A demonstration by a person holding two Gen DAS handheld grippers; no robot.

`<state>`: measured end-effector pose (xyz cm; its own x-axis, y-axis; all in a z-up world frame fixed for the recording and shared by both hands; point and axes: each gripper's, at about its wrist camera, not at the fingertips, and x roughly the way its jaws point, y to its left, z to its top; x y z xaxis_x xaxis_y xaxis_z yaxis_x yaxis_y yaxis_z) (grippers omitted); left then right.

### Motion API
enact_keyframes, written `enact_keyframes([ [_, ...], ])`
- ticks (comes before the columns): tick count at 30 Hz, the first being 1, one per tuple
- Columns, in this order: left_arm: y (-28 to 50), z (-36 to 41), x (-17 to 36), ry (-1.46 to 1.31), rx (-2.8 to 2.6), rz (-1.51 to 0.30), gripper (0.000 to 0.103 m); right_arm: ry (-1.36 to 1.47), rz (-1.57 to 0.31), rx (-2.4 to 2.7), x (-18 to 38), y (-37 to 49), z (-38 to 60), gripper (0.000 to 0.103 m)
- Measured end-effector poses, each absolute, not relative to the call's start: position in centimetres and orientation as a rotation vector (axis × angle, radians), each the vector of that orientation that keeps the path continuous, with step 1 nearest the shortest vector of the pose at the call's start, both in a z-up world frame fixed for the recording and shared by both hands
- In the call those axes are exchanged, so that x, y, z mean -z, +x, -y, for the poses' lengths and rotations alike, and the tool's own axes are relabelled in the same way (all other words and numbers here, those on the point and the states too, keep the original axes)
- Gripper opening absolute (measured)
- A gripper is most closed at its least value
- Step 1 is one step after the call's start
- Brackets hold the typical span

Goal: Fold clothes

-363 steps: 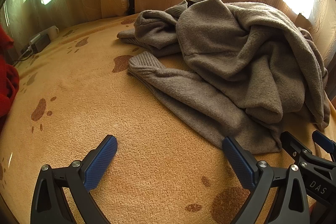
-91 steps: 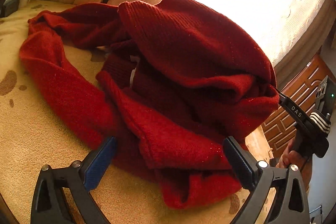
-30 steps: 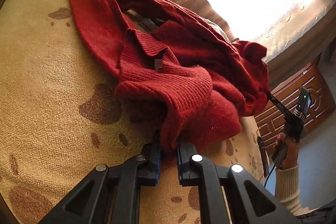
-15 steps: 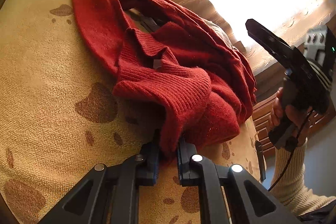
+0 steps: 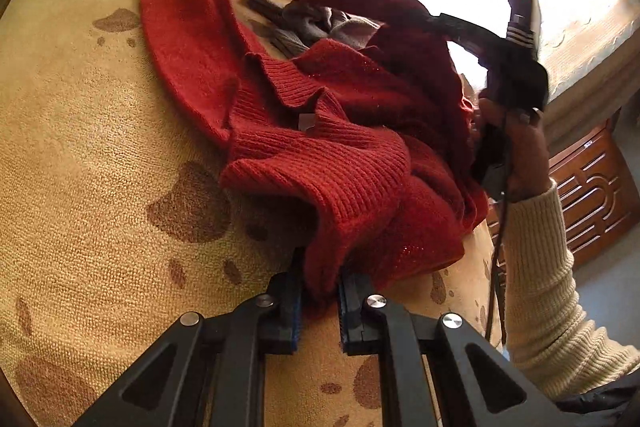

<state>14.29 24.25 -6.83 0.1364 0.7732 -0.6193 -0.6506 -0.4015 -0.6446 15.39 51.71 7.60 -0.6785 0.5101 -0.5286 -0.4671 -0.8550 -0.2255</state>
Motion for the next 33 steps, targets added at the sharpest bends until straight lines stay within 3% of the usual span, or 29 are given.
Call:
enact_keyframes([
  [4,14.3,-24.7,6.6,-1.239,-1.564,0.121,0.013,-0.518,0.066,-2.284,-12.8,24.4,-54.4,0.008],
  [8,14.3,-24.9,6.4,-1.242,-1.570,0.110,0.013,-0.393,-0.043,-2.023,-13.8,34.6,-57.2,0.012],
  [9,14.3,-24.9,6.4,-1.243,-1.571,0.105,0.013,-0.395,-0.073,-1.962,-13.3,36.7,-57.8,0.025],
  [10,14.3,-25.0,6.3,-1.244,-1.572,0.098,0.013,-0.396,-0.099,-1.904,-12.8,38.8,-58.2,0.057],
  [11,14.3,-25.1,6.2,-1.244,-1.575,0.088,0.013,-0.388,-0.113,-1.856,-12.2,40.5,-58.2,0.076],
  [12,14.3,-25.3,6.0,-1.245,-1.579,0.076,0.013,-0.379,-0.120,-1.818,-11.7,42.1,-58.0,0.102],
  [17,14.4,-25.8,5.5,-1.245,-1.600,0.030,0.013,-0.311,-0.012,-1.961,-11.7,44.7,-53.8,0.103],
  [20,14.3,-25.7,5.4,-1.251,-1.614,0.025,0.013,-0.403,-0.032,-2.331,-12.4,40.2,-51.5,0.103],
  [22,14.3,-25.5,5.2,-1.255,-1.628,0.028,0.013,-0.526,-0.060,-2.542,-11.9,35.8,-50.4,0.103],
  [31,14.6,-25.4,4.6,-1.261,-1.672,-0.010,0.015,-1.248,0.163,-2.660,-2.5,18.3,-48.2,0.102],
  [33,14.5,-25.5,4.6,-1.266,-1.667,-0.008,0.015,-1.372,0.239,-2.541,0.3,16.6,-48.9,0.096],
])
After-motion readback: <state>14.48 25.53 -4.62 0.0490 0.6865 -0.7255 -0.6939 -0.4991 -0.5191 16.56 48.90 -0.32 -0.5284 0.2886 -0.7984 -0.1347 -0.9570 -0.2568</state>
